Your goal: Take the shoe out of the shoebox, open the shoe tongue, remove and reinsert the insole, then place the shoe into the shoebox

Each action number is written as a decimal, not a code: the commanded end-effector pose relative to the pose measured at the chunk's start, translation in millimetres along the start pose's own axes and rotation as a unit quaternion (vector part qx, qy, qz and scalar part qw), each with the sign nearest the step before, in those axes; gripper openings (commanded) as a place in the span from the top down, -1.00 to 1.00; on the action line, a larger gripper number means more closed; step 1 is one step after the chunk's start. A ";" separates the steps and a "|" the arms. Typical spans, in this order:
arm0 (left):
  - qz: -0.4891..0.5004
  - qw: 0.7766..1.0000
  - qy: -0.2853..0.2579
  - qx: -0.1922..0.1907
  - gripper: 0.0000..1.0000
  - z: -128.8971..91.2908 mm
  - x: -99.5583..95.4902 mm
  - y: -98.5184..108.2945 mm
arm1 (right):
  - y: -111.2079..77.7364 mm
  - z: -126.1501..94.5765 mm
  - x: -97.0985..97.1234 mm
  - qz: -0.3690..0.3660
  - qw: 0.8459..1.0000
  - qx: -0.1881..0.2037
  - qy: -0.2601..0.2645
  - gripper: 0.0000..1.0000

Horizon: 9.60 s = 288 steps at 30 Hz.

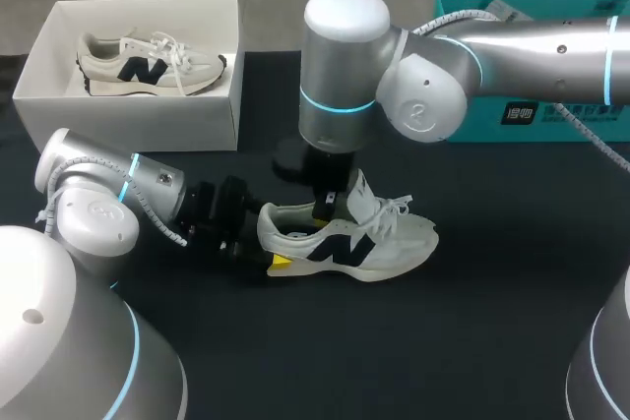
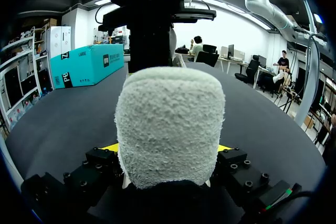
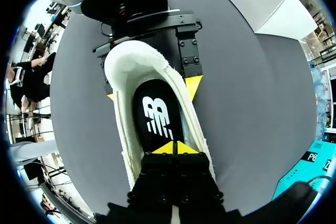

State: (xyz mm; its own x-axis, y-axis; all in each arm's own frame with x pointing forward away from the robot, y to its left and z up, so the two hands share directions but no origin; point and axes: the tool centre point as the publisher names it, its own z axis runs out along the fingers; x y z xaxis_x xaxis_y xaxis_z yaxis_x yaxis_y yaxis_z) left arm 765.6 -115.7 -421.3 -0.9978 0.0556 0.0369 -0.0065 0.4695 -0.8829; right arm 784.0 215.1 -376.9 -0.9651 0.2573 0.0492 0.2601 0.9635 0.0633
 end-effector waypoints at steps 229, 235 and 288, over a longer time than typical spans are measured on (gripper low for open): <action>0.000 1.000 -0.001 -0.001 1.00 2.6 -0.4 2.3 | 29.8 -30.5 6.0 -0.144 0.978 -0.077 0.128 0.58; 0.000 1.000 -0.001 -0.001 1.00 2.6 -0.4 2.3 | 23.4 -37.6 4.1 -0.140 0.980 -0.077 0.117 1.00; 0.000 1.000 -0.001 -0.001 1.00 2.6 -0.4 2.3 | 24.6 -65.6 -3.4 -0.146 0.980 -0.104 0.090 1.00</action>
State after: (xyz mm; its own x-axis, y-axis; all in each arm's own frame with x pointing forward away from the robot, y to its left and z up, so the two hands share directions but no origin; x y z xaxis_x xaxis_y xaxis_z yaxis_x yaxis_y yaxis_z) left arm 765.4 -115.8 -421.6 -0.9978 0.0550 0.0369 -0.0068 0.4692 -0.8831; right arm 796.9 233.7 -310.3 -0.9824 -0.0632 0.1758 -0.0078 0.9541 0.2994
